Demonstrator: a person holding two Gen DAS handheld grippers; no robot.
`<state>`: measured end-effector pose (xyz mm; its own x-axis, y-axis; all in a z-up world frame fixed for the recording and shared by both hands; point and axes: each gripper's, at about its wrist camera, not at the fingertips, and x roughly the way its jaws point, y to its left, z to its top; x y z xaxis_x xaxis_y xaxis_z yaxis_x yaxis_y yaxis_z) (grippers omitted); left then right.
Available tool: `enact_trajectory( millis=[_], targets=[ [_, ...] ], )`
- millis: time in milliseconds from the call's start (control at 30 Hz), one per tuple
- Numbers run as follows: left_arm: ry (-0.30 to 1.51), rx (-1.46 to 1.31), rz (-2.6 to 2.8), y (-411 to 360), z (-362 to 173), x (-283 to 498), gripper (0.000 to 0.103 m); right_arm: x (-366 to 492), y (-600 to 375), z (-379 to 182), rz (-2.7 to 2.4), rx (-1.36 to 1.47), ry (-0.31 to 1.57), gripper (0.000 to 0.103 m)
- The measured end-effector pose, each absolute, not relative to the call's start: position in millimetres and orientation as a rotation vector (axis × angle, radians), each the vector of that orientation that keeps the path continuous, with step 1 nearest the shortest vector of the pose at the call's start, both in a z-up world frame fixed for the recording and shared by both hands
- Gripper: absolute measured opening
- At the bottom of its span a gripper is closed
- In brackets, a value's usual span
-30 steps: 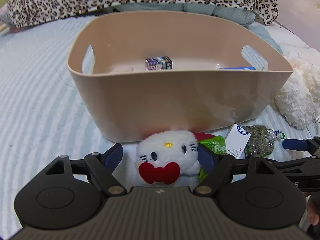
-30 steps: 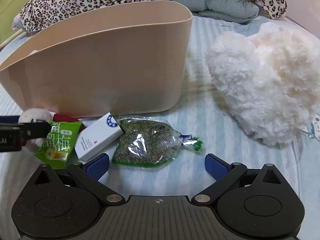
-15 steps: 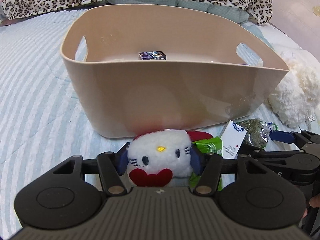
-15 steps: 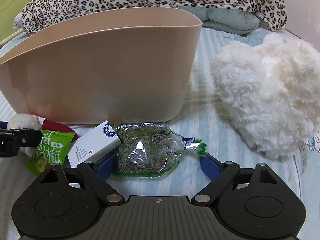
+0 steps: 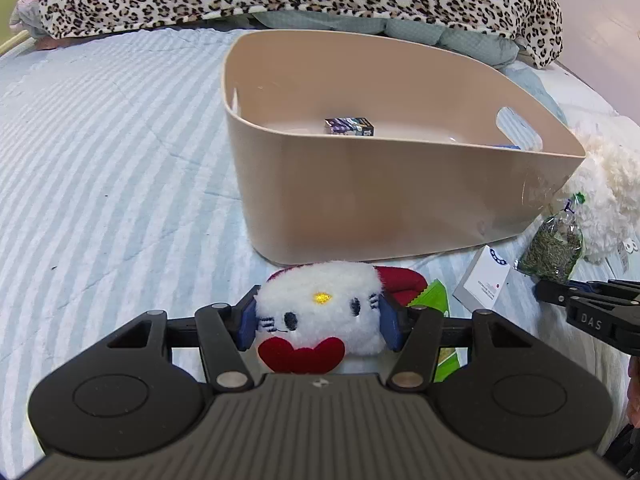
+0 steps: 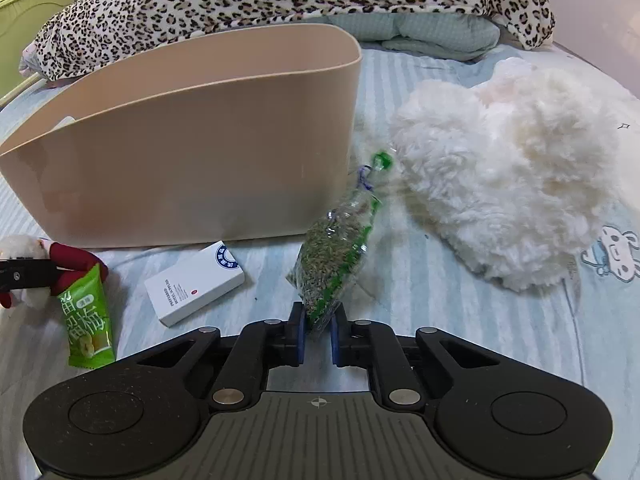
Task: Organize objects
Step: 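Grasp the tea leaf bag with the right tool while the left tool grasps the Hello Kitty plush, then carry the bag and plush over the basket and open both tools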
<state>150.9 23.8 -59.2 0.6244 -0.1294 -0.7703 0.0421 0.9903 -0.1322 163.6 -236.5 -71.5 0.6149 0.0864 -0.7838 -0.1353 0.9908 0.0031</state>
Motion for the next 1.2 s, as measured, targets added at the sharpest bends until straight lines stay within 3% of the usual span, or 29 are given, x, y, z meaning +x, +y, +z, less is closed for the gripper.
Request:
enact_trajectory(
  millis=[467,1200],
  targets=[
    [0.839,-0.089,-0.082,33.2,-37.1,133.8,0.06,142.5,-243.0,-43.3,0.155,-0.049,0.836,0.004],
    [0.619,-0.062,-0.097,36.9,53.9,129.1,0.059,141.9,-225.5,43.4,0.231,-0.051,0.642,0.004]
  ],
)
